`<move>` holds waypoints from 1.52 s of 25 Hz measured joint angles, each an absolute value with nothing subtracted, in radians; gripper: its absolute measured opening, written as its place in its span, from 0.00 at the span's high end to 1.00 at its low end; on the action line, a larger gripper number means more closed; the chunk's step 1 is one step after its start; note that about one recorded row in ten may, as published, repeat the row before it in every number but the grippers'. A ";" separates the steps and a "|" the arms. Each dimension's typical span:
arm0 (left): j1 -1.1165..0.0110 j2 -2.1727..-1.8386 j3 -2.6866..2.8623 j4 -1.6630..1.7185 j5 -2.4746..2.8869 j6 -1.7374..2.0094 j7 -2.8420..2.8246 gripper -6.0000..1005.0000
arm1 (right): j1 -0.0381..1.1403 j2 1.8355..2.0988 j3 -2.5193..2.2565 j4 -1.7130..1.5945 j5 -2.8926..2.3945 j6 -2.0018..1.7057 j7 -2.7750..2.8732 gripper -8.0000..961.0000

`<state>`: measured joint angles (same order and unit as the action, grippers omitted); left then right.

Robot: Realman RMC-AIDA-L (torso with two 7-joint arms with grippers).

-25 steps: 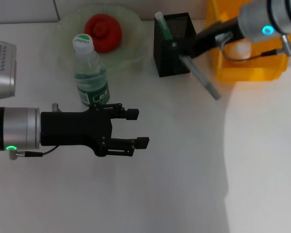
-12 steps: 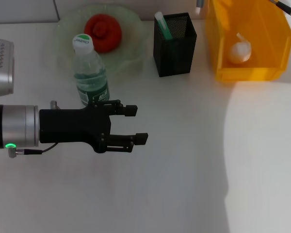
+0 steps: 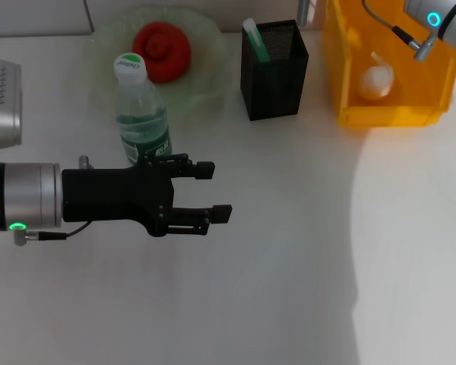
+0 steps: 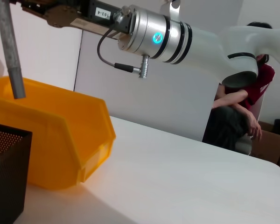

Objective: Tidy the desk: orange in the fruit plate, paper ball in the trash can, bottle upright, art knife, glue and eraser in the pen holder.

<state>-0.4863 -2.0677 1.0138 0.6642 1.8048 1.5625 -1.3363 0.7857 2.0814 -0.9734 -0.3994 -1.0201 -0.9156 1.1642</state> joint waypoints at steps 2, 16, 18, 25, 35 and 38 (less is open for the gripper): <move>-0.486 -2.068 1.014 0.664 1.803 1.562 -1.336 0.22 | 0.801 2.082 -0.975 -0.387 -1.023 -0.891 1.155 0.82; -0.474 -2.066 1.014 0.664 1.795 1.566 -1.343 0.22 | 0.621 2.032 -1.023 -0.611 -1.185 -1.057 1.501 0.48; -0.474 -2.066 1.014 0.664 1.795 1.566 -1.343 0.22 | 0.574 2.027 -1.018 -0.666 -1.223 -1.104 1.551 0.41; -0.463 -2.038 0.990 0.684 1.799 1.691 -1.376 0.22 | 0.368 1.996 -0.791 -0.819 -1.612 -1.772 1.592 0.21; -0.485 -2.007 0.986 0.689 1.809 1.789 -1.454 0.22 | 0.277 2.043 -0.664 -0.639 -1.867 -2.067 1.335 0.22; -0.486 -2.013 0.988 0.711 1.812 1.791 -1.482 0.22 | 0.289 2.049 -0.665 -0.616 -1.877 -2.030 1.322 0.22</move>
